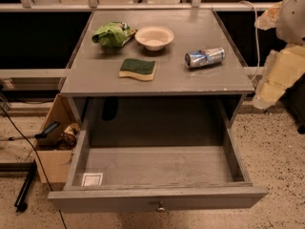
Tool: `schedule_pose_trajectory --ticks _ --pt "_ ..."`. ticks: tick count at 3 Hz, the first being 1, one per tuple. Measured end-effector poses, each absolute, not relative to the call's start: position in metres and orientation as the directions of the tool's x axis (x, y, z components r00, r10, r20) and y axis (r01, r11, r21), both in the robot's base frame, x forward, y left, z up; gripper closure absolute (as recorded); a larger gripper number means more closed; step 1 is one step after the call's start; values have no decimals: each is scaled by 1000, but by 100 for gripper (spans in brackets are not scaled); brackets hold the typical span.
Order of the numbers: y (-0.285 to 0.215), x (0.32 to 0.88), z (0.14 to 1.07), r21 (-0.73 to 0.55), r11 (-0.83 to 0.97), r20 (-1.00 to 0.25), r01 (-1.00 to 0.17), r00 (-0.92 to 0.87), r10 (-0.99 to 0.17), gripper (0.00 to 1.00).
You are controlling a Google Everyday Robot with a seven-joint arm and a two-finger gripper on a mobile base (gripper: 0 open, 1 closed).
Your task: Place redbull can into top drawer
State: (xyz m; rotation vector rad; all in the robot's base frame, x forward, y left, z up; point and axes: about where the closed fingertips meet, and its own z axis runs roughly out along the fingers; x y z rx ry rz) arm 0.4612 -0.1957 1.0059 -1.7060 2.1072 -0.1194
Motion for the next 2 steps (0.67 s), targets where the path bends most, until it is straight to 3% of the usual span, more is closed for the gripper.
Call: schedule_pose_trajectory --ticks 2 --pt "-180 511 1008 -315 178 -448 -932 -19 -894 0"
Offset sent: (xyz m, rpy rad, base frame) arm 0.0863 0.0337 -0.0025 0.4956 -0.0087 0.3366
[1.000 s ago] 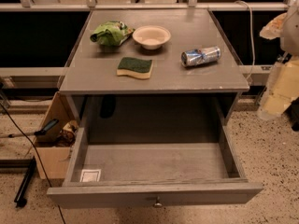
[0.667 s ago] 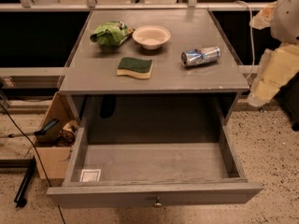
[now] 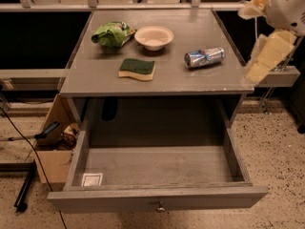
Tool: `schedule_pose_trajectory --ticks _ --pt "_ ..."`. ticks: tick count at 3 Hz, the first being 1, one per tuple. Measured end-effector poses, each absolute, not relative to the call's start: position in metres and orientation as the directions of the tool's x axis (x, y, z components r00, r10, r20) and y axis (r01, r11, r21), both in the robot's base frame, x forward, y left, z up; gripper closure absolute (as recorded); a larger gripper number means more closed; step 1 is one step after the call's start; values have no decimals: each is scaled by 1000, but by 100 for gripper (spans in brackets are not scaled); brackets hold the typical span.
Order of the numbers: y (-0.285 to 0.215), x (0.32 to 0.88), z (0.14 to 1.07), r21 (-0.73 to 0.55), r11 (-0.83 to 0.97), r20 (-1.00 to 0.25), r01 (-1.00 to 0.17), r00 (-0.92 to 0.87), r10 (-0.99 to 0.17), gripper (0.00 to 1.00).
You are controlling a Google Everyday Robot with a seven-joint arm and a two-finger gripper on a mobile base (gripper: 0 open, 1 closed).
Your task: Place redbull can into top drawer
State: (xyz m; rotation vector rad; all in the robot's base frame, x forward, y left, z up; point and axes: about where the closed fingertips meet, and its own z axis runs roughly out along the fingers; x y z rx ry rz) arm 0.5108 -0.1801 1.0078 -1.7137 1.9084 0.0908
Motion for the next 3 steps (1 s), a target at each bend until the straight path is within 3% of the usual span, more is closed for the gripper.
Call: schedule_pose_trajectory --ticks 1,2,3 --pt "-163 551 989 -268 140 -641 -953 67 -765 0" --pt "-148 571 978 -258 103 -677 -961 105 -728 0" --pt "-124 606 976 -324 112 -564 -939 97 -820 0"
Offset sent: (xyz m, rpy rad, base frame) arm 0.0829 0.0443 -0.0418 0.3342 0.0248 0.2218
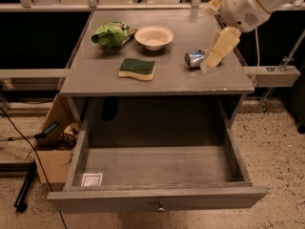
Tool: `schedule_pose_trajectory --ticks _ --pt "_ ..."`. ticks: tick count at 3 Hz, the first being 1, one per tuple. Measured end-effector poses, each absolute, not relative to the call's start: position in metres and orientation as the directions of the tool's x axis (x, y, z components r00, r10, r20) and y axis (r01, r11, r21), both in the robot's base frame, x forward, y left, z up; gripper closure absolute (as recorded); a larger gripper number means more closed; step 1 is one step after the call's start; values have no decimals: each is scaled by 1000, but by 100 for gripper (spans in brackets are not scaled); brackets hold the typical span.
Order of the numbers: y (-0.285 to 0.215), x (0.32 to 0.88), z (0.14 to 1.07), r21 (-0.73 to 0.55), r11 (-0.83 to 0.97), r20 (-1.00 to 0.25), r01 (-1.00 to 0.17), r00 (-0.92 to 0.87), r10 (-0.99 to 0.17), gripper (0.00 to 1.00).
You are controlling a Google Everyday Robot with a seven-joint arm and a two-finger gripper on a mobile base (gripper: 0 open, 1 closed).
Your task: Place redbull can into top drawer
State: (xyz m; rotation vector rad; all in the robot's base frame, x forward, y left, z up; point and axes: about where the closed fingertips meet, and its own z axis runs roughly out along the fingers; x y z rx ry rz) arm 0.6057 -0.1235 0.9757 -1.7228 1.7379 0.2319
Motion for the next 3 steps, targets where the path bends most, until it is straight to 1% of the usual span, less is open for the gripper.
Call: schedule_pose_trajectory --ticks 1,2,3 --pt "-124 636 969 -384 125 -414 -915 49 -909 0" --pt "-155 665 961 -432 132 -292 -892 0 -956 0" --pt "-155 665 961 -432 132 -292 -892 0 -956 0"
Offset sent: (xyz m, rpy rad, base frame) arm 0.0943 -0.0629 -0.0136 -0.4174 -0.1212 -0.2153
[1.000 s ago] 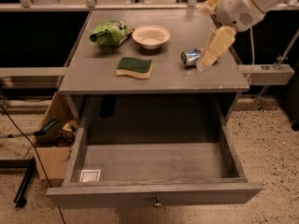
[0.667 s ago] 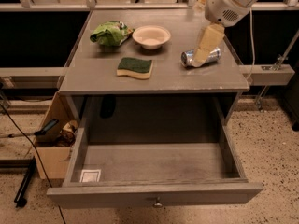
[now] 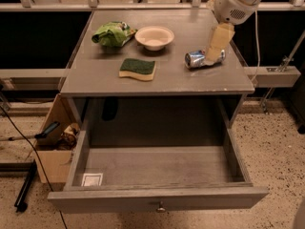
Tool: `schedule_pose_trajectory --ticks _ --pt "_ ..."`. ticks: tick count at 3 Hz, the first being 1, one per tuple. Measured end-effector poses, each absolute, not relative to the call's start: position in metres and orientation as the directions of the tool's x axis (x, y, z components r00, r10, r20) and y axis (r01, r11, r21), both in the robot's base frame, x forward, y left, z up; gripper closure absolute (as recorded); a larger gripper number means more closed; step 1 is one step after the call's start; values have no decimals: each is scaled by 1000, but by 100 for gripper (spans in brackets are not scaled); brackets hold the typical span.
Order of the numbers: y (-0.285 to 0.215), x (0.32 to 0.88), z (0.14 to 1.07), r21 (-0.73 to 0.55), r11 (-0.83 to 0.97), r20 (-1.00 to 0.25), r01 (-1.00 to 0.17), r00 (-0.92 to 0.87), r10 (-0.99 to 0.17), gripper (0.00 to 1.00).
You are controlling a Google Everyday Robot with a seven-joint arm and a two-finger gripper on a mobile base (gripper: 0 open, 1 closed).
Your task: Place redbull can into top drawer
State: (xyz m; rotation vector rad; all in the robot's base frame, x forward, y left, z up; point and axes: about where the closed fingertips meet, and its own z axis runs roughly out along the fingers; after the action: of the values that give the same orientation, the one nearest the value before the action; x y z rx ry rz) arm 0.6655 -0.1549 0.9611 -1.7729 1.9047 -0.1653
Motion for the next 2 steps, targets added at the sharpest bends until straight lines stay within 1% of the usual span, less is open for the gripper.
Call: schedule_pose_trajectory --ticks 1,2 --pt "-160 673 951 -430 122 -251 -895 -12 -968 0" --pt "-180 682 943 -437 134 -222 -889 -37 -974 0"
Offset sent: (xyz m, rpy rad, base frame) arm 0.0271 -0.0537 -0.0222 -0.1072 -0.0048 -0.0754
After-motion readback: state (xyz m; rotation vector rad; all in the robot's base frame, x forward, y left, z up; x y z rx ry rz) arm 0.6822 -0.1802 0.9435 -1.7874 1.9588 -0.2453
